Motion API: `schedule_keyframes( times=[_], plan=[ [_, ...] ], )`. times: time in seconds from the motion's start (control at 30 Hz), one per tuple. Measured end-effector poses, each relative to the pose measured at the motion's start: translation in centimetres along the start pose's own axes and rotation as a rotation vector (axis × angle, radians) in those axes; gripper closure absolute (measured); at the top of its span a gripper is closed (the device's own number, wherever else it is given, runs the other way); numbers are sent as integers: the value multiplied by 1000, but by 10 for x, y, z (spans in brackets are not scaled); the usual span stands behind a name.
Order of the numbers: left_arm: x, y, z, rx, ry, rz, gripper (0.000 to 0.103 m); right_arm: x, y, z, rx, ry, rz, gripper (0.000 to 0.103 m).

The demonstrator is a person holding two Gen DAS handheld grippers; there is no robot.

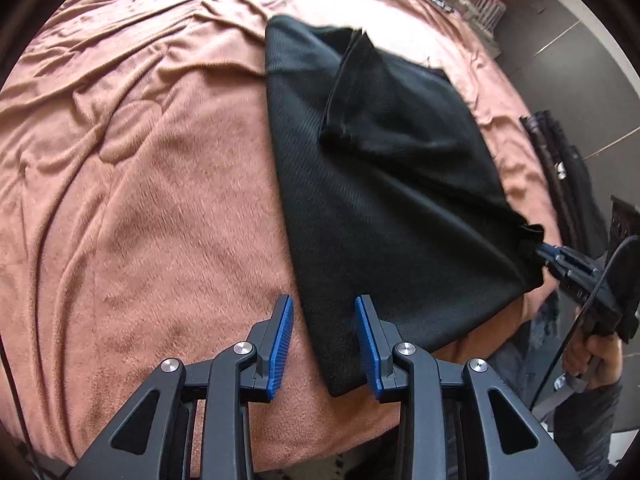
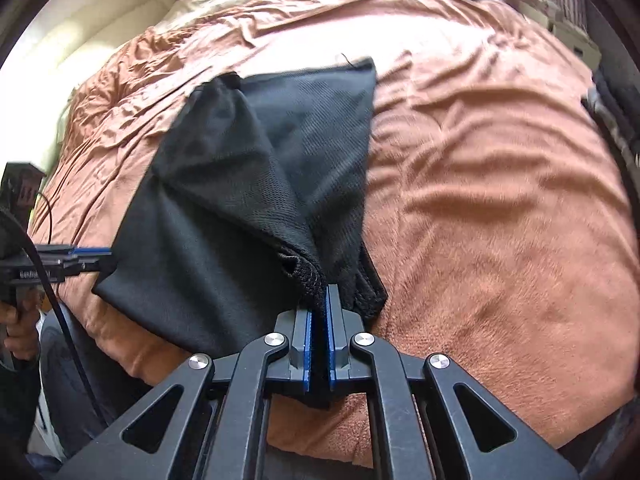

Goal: Fold small clothes

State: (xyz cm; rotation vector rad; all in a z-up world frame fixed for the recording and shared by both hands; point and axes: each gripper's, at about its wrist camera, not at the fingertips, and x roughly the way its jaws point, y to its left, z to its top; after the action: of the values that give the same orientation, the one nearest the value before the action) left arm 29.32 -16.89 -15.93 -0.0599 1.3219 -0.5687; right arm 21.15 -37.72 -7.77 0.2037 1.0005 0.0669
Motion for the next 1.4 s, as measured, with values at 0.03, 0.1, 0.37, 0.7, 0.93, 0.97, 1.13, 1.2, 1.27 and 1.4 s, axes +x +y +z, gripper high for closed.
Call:
schedule_keyframes(
  times=[0.03,0.1,0.37,0.7,0.93,0.97,1.13,1.2,1.27,1.4],
  plan=[
    [-2,2,2,-8,-10,8,69,-4,4,1,-25,-6,-2,87],
    [-6,7,5,-23,-22,16,69,-9,11,3,-63,-24,-13,42],
    [-15,22,13,-77,-66,-11,69,-7,45,16,-199,-45,-62,37],
    [-35,51,13,-120,-97,-31,76,31,88,53,-310,28,-28,51],
    [-50,82,11,-175,-119,-18,76,61,119,74,-378,53,-7,58],
    [-52,87,11,-182,-122,-18,76,65,123,75,-389,56,-6,58],
    [-57,96,11,-201,-130,-13,76,89,143,84,-424,81,5,59],
    [-59,100,11,-209,-132,-10,76,98,148,88,-428,89,3,59],
    [-60,104,11,-214,-132,-9,76,106,151,91,-425,98,1,59],
    [-61,110,11,-226,-131,-4,76,126,154,96,-423,120,-10,59]
  ],
)
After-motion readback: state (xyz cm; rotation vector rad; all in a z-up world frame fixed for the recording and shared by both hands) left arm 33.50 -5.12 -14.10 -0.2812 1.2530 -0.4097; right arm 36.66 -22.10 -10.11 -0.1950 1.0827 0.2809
